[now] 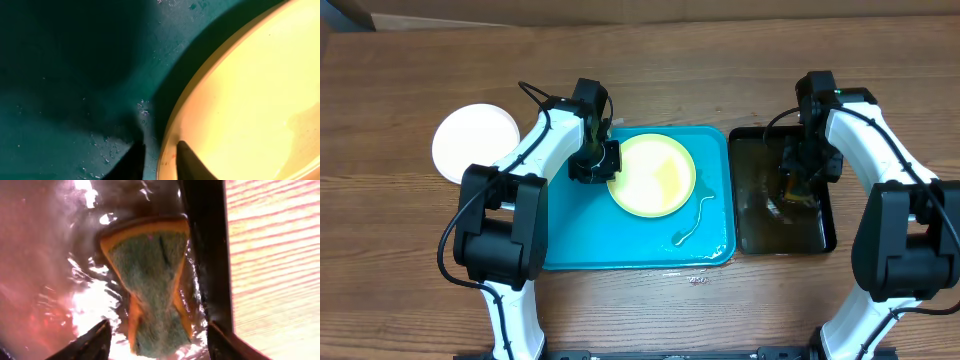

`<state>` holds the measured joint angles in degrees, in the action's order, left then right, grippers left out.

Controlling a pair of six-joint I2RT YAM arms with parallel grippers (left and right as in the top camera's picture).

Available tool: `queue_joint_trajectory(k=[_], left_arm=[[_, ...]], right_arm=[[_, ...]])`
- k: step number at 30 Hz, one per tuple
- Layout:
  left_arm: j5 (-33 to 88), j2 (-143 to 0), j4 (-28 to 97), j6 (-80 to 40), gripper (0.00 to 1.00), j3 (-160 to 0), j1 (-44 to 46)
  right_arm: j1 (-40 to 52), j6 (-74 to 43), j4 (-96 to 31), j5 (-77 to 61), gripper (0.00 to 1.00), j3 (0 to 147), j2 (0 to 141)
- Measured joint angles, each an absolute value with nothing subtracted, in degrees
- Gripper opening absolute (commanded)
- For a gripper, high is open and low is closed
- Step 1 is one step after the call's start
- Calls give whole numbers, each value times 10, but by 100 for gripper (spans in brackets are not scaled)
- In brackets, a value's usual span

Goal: Clean dirty plates on tray and stack at the side

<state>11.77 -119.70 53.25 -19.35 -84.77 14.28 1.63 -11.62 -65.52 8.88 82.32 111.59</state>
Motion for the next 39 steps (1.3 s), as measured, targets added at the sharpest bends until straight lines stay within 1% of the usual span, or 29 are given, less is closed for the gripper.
queue_joint_trajectory(k=[1,3,4,6,8,9,10,11,12,18,25,33,39], left_arm=[[118,-1197,534,-194,28,-848,143],[117,-1197,536,-193,33,-848,143],[114,-1197,536,-194,34,-848,145],[107,-1197,536,-194,35,-847,150],[102,-1197,533,-194,35,-844,155],[100,-1197,530,-194,32,-843,159],[98,-1197,524,-194,26,-841,163],[97,-1197,519,-196,16,-839,166],[94,-1196,514,-198,4,-837,170],[96,-1188,494,-195,4,-826,182],[91,-1194,566,-187,4,-863,173],[74,-1202,658,-176,4,-1065,161],[57,-1202,662,-177,4,-1151,204]], right_arm=[[16,-113,-664,90,66,831,1116],[15,-114,-678,90,72,860,1116],[13,-115,-680,91,73,876,1116],[8,-117,-680,90,79,906,1116],[-8,-123,-664,90,82,936,1116],[-17,-124,-656,90,88,943,1116],[-30,-128,-649,90,96,947,1116],[-43,-131,-645,90,100,948,1116],[-58,-132,-644,90,100,948,1116],[-140,-133,-648,94,100,948,1116],[-168,-133,-648,94,100,948,1116],[-168,-133,-650,94,100,948,1116],[-168,-133,-650,94,100,948,1116]])
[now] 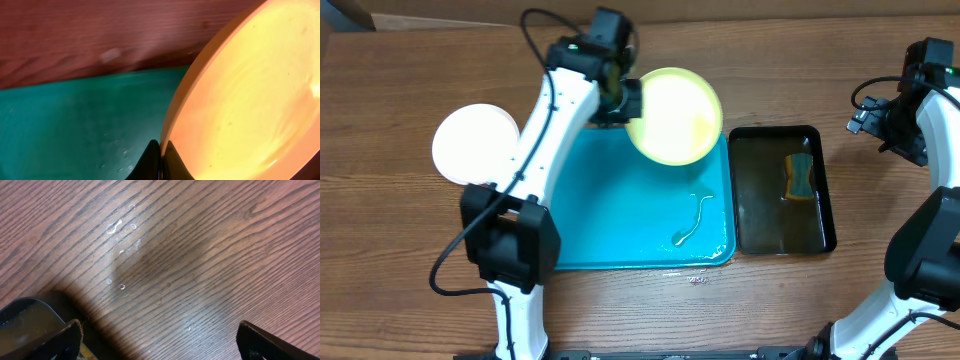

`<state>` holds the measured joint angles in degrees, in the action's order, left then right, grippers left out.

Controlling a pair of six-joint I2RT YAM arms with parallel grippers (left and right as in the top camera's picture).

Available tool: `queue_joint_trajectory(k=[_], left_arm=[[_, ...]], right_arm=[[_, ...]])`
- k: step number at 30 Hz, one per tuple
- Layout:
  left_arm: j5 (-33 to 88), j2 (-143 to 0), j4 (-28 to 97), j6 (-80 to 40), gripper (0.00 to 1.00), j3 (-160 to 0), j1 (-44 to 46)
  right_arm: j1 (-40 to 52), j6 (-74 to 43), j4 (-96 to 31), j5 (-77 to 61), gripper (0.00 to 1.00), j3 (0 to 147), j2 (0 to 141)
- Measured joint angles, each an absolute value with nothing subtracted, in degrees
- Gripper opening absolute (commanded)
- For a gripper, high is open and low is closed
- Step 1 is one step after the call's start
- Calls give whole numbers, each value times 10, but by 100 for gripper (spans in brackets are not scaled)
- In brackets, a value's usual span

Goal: Clean dirty plates on tray and stack at the side

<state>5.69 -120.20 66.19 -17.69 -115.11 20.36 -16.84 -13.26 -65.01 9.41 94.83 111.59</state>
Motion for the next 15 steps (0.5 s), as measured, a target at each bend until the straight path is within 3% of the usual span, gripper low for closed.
queue_joint_trajectory(k=[9,15], left_arm=[[-50,-1202,594,-181,4,-1166,349],[-236,-1202,565,-174,4,-1166,467]], right_arm=[[-168,-133,-650,94,100,948,1116],[-168,-133,-650,94,100,948,1116]])
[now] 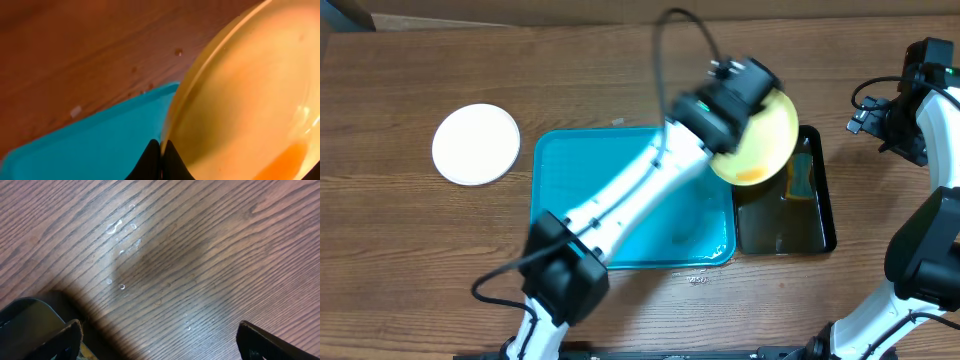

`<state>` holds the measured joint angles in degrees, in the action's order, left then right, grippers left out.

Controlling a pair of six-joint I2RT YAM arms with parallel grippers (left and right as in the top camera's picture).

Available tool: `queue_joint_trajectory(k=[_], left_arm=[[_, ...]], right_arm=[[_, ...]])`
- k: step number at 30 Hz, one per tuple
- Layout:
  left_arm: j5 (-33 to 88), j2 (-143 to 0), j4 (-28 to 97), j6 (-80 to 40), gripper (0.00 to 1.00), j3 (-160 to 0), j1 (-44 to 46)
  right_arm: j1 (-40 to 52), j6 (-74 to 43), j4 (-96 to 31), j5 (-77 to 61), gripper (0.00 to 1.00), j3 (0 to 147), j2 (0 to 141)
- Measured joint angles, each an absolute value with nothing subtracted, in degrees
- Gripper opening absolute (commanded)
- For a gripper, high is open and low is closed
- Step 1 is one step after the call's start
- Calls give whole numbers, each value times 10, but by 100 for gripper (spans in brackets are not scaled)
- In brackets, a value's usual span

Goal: Clean dirty plates on tray and stack at the side

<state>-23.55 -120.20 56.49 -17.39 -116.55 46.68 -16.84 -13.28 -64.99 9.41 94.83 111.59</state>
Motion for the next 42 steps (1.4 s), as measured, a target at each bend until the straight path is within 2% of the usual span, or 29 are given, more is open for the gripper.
queue_joint_trajectory(k=[8,15,22,27,32,37,42], left_arm=[[-504,-1202,523,-107,4,-1166,598],[-687,-1202,485,-57,4,-1166,654],[-746,-1202,476,-49,4,-1166,664],[-654,-1202,505,-57,4,-1166,655],[-457,-1202,554,-117,4,-1166,615],[-207,-1202,592,-153,4,-1166,521],[-13,-1202,662,-166,4,-1167,379]], right_arm=[[-168,-133,-650,94,100,948,1116],[-168,-133,-650,94,100,948,1116],[-168,-133,-650,94,100,948,1116],[-168,-133,-650,94,100,948,1116],[-168,-133,-650,94,100,948,1116],[-168,-133,-651,94,100,948,1116],[-168,-133,-651,94,100,948,1116]])
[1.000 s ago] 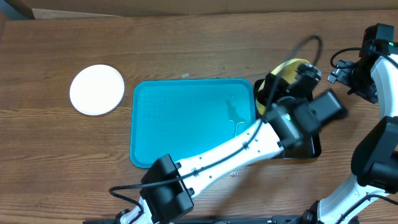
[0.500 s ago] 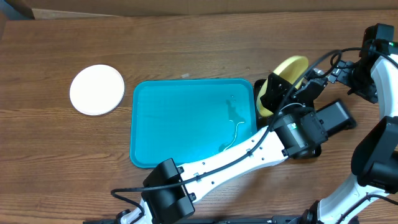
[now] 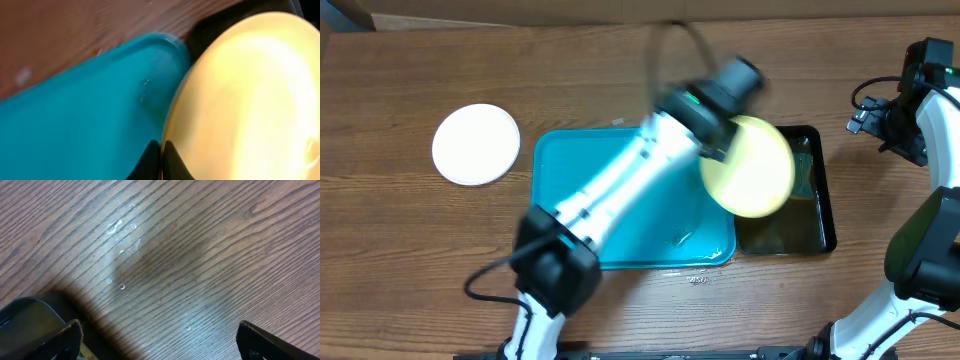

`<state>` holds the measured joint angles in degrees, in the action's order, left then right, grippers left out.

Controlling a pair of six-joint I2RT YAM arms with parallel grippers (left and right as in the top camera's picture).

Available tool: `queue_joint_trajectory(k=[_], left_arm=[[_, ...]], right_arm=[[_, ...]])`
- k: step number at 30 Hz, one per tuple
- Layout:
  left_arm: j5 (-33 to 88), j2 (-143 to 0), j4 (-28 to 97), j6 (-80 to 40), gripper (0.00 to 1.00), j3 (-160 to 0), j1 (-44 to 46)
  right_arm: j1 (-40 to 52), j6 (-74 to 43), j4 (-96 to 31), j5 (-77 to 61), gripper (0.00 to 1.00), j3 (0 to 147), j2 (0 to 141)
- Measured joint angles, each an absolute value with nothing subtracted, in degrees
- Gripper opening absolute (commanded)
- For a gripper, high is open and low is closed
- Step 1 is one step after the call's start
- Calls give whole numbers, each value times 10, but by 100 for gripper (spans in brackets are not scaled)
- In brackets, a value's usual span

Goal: Clean dirty plates on tray and stack at the side

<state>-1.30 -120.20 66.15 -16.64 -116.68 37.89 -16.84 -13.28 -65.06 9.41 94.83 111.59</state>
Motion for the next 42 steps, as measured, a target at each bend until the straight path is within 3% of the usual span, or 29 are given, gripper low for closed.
queue_joint_trajectory(k=[5,12,21,22,23,26,42], left_arm=[[77,-1202,764,-171,4,-1167,226],[106,-1202,828,-170,4,-1155,65],[114,-1202,803,-168,6,-1044,19],[116,-1202,796,-166,16,-1031,19],[117,-1202,790,-165,36,-1020,19],[120,-1202,784,-160,60,-1007,19],[125,-1202,709,-160,73,-1006,19]], right_arm=[[-168,-133,-650,94,100,948,1116],[-168,-133,-646,94,100,948,1116],[-168,-133,-645,94,100,948,1116],[-168,-133,-645,94,100,948,1116],[-168,-133,-645,94,100,948,1116],[-168,-133,-645,94,100,948,1116],[-168,-133,-645,94,100,948,1116]])
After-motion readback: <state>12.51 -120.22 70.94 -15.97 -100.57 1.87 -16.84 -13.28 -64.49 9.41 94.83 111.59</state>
